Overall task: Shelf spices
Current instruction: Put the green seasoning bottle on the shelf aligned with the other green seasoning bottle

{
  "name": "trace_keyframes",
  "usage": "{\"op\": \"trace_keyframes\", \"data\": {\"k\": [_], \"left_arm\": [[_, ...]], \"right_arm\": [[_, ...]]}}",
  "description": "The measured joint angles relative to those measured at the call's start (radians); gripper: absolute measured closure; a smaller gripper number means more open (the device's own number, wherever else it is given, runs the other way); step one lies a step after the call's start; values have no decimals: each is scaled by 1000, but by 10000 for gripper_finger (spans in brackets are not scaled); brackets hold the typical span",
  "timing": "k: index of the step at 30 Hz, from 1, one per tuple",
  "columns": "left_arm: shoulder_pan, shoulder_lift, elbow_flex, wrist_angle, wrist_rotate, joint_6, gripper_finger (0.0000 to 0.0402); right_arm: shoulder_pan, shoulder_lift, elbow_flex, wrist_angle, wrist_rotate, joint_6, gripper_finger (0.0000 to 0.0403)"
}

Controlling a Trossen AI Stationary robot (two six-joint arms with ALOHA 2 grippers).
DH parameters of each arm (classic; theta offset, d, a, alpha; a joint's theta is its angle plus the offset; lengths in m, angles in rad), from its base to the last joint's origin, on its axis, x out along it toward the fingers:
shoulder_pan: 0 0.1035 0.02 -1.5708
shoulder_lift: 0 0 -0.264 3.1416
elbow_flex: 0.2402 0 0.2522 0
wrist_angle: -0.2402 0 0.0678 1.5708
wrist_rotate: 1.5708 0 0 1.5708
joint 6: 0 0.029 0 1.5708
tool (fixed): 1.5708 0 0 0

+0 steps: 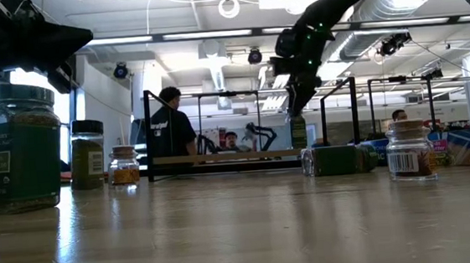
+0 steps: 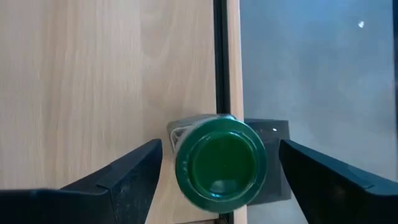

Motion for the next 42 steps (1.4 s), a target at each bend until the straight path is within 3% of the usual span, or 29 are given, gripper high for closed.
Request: {"op": "trace_keyframes", "data": {"k": [5,14,37,42], "left_arm": [[0,0,0,0,-1,0,401],[0,0,0,0,-2,0,401],[0,0,0,0,1,0,401],[0,0,0,0,0,0,401]], "right_arm": [[0,8,0,-1,1,6,101],[2,8,0,-3,0,115,211],[3,8,0,-3,-55,231,200],[2,8,0,-3,-55,237,171]]}}
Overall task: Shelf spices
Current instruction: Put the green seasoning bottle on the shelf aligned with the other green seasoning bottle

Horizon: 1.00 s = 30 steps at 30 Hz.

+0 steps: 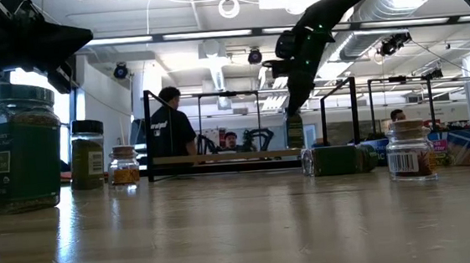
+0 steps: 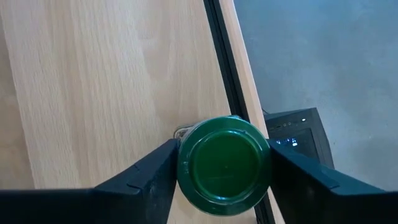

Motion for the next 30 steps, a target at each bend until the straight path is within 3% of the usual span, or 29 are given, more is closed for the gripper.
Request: {"op": "trace_keyframes", "data": {"k": [5,11,20,24,30], "left_arm": [[0,0,0,0,9,0,401],[0,0,0,0,12,-9,401],[0,0,0,0,12,-10,401],[0,0,0,0,17,-10,401],[0,0,0,0,45,-6,401]], "right_arm": [[0,0,0,-1,0,-3,138],[0,0,20,-15,0,-7,131],[32,0,229,-125,-13,-1,130],[100,-1,355,-213,50,41,130],[289,-3,482,-359,56,146,130]]}}
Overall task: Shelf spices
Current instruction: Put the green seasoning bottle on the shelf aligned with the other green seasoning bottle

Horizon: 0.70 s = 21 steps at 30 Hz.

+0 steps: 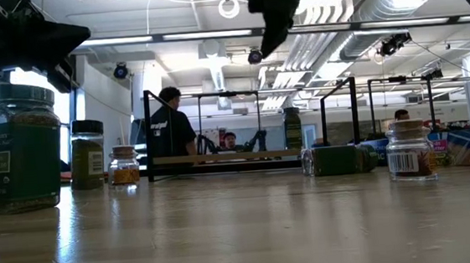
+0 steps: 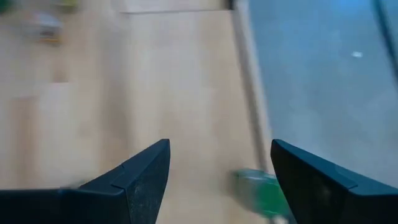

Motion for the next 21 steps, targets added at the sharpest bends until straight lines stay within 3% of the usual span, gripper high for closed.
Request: {"op": "trace_keyframes", "data": {"k": [3,7,10,14,21], "left_arm": [[0,0,0,0,1,25,401],[0,0,0,0,1,74,401],[0,0,0,-1,19,101,401],[0,0,0,0,59,123,401],[0,0,0,-1,145,145,401]], "right_arm": [[127,-1,-20,-31,-8,79,130],[282,0,-149,-30,-6,192,130],[362,0,-278,-1,73,310,133],[417,1,-424,-1,163,459,135],[433,1,-608,23,196,624,135]]}}
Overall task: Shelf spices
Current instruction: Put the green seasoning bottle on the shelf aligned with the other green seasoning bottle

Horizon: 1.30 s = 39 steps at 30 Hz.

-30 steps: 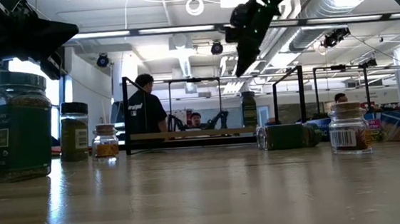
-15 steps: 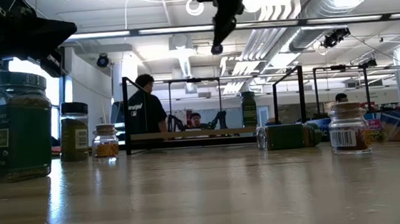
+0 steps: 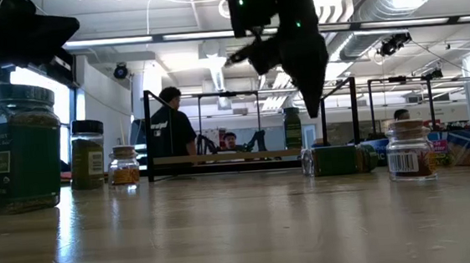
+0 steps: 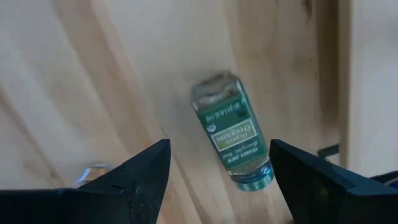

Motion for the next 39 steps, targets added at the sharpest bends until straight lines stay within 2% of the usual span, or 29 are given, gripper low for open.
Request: {"op": "trace_keyframes", "data": {"k": [8,11,18,22,24,27,32,35,39], "left_arm": [[0,0,0,0,38,10,401],[0,0,0,0,39,9,401],[0,0,0,1,35,9,401],[0,0,0,0,32,9,401],[0,0,0,2,32,2,401],[0,0,0,1,33,1,401],[-7,10,0,6,28,-35,401],[-31,54,0,28,-29,-36,401],[-64,186,17,83,-88,-43,401]], "right_arm": [[16,0,-177,185,-6,15,136],[28,-4,-201,227,0,41,136],[151,2,-96,297,-41,0,136],[211,2,-7,257,46,27,136],[219,0,1,247,67,89,136],[200,0,-42,261,10,214,136],[201,0,-195,515,-32,445,136],[226,0,-246,646,-45,599,136],[245,1,-243,661,3,806,136]]}}
